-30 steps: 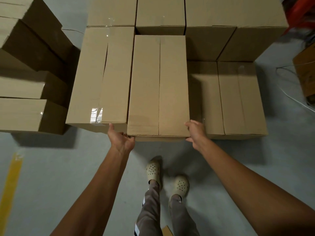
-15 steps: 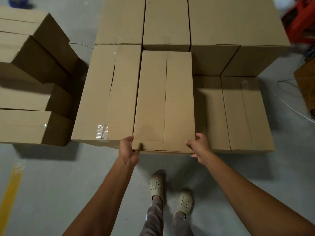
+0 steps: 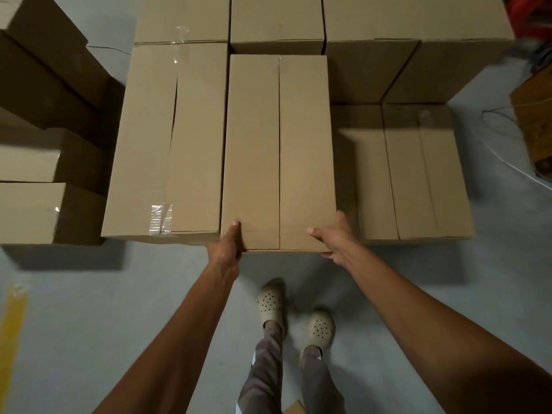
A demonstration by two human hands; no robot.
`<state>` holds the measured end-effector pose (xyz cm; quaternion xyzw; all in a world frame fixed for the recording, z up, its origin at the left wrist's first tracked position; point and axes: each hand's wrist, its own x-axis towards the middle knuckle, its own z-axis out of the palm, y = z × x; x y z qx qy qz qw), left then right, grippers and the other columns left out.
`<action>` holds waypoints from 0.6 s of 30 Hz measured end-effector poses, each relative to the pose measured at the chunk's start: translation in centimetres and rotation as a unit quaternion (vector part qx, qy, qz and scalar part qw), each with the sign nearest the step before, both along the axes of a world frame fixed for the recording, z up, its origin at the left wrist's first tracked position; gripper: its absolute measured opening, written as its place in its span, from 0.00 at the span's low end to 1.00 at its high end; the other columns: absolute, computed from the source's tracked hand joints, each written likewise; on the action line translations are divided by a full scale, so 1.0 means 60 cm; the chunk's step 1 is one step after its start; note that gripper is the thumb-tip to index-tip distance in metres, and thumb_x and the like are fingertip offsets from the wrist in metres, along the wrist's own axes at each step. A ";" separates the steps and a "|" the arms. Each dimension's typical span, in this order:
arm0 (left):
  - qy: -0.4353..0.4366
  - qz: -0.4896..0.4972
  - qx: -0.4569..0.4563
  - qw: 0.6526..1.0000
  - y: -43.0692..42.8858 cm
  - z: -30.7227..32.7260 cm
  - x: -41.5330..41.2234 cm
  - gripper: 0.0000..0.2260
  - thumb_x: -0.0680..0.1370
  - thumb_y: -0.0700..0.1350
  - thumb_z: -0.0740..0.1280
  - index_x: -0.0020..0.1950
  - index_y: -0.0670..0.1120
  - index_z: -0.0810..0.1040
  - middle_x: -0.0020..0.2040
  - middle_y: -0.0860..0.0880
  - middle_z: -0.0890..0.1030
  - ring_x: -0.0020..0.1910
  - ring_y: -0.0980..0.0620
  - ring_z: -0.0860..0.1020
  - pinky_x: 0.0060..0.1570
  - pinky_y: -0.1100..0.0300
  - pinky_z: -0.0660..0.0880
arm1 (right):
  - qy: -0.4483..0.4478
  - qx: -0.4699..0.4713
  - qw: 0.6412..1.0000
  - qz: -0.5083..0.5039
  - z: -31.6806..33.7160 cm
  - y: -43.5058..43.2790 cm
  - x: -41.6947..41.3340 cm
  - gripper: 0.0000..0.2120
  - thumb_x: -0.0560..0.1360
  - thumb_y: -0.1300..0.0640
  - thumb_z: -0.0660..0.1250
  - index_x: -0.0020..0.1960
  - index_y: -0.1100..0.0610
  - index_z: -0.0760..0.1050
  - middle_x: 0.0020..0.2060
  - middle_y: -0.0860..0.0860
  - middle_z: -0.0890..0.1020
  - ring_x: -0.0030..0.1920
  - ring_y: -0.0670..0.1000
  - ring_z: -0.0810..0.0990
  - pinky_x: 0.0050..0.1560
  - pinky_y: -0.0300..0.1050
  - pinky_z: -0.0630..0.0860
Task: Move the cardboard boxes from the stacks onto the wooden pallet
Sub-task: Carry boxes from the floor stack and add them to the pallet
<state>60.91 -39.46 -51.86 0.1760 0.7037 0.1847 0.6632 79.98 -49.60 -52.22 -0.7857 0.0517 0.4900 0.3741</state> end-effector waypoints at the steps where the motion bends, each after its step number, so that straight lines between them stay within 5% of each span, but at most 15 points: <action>1: 0.009 -0.004 0.003 1.000 -0.001 -0.002 -0.001 0.17 0.77 0.47 0.73 0.58 0.39 0.73 0.54 0.43 0.78 0.55 0.44 0.77 0.59 0.52 0.76 | -0.003 0.004 1.000 0.003 0.000 -0.001 0.001 0.39 0.73 0.66 0.75 0.77 0.52 0.60 0.66 0.51 0.75 0.66 0.56 0.74 0.65 0.62 0.75; 5: 0.022 -0.012 0.021 0.999 -0.005 -0.005 -0.004 0.28 0.77 0.46 0.74 0.70 0.35 0.67 0.60 0.40 0.75 0.58 0.43 0.76 0.63 0.51 0.76 | -0.010 0.016 1.000 0.008 -0.003 -0.002 0.000 0.36 0.74 0.66 0.75 0.75 0.53 0.62 0.63 0.50 0.76 0.64 0.54 0.75 0.65 0.61 0.75; 13: 0.013 -0.019 0.049 0.999 -0.013 -0.013 -0.007 0.18 0.79 0.44 0.71 0.61 0.40 0.65 0.55 0.42 0.76 0.58 0.45 0.76 0.63 0.52 0.75 | -0.022 0.017 1.000 0.008 -0.008 -0.004 0.002 0.33 0.74 0.67 0.74 0.73 0.52 0.64 0.63 0.50 0.77 0.64 0.54 0.76 0.66 0.62 0.74; 18: 0.014 -0.028 0.052 0.998 -0.009 -0.017 -0.009 0.29 0.78 0.46 0.72 0.71 0.34 0.63 0.63 0.39 0.74 0.62 0.44 0.76 0.68 0.49 0.73 | -0.023 0.027 0.999 -0.005 -0.009 -0.002 -0.002 0.35 0.74 0.67 0.73 0.75 0.52 0.62 0.60 0.48 0.76 0.62 0.52 0.75 0.68 0.62 0.73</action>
